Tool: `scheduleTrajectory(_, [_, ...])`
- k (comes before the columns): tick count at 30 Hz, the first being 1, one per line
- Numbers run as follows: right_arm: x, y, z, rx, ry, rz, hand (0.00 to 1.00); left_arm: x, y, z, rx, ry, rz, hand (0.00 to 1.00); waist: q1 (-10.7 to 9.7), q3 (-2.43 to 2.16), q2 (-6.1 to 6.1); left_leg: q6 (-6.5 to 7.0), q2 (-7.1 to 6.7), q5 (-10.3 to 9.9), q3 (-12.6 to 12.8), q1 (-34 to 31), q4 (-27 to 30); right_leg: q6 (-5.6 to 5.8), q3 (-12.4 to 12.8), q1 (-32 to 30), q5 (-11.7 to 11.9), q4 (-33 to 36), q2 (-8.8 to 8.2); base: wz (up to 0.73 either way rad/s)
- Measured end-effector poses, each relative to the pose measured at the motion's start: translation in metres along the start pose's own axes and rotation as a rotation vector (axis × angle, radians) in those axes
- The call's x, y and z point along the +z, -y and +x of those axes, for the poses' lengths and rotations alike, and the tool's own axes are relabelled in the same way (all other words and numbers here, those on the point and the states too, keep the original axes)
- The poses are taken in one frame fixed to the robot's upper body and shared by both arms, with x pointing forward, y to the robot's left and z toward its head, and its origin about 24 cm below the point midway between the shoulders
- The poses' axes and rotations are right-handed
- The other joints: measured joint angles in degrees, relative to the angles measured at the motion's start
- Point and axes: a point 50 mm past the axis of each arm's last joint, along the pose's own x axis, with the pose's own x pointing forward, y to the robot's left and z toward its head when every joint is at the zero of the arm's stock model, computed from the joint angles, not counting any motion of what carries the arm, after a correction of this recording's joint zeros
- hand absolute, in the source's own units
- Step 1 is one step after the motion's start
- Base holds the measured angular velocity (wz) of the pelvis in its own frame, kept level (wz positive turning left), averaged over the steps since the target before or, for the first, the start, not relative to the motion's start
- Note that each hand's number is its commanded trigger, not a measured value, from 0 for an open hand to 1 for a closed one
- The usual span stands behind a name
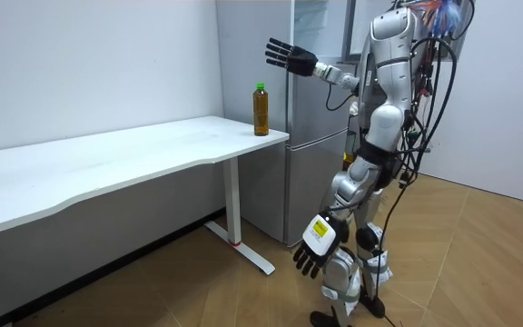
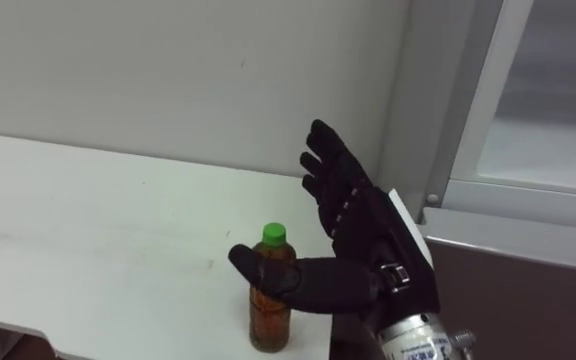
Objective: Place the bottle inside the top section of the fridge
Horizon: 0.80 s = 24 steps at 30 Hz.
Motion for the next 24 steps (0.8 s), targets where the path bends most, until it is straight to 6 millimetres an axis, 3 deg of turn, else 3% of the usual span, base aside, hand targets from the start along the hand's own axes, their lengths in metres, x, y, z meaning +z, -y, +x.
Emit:
scheduleTrajectory(7, [-0.002, -0.001, 0.002, -0.029, -0.008, -0.006, 0.0, 0.0, -0.001, -0.002, 0.006, 0.009, 0.008, 0.0, 0.12, 0.12, -0.5, 0.09, -0.28, 0.23, -0.47, -0.14, -0.02, 0.04, -0.5, 0.12, -0.03, -0.03, -0.17, 0.03])
scheduleTrajectory(12, [-0.014, 0.005, 0.005, -0.054, -0.062, -0.068, 0.0, 0.002, -0.003, -0.002, 0.014, 0.008, 0.012, 0.0, 0.81, 0.12, -1.16, 0.2, -0.39, 0.31, -0.57, -0.17, 0.0, 0.05, -0.71, 0.22, -0.03, 0.06, -0.32, 0.01])
scheduleTrajectory(24, [-0.033, 0.0, 0.006, -0.047, -0.141, -0.132, 0.0, -0.003, -0.002, -0.002, -0.008, -0.044, 0.026, 0.0, 1.79, 0.36, -0.83, 0.49, -0.53, 0.57, -2.04, -1.04, 0.1, 0.12, -2.72, 0.21, -0.06, 0.2, -0.84, 0.07])
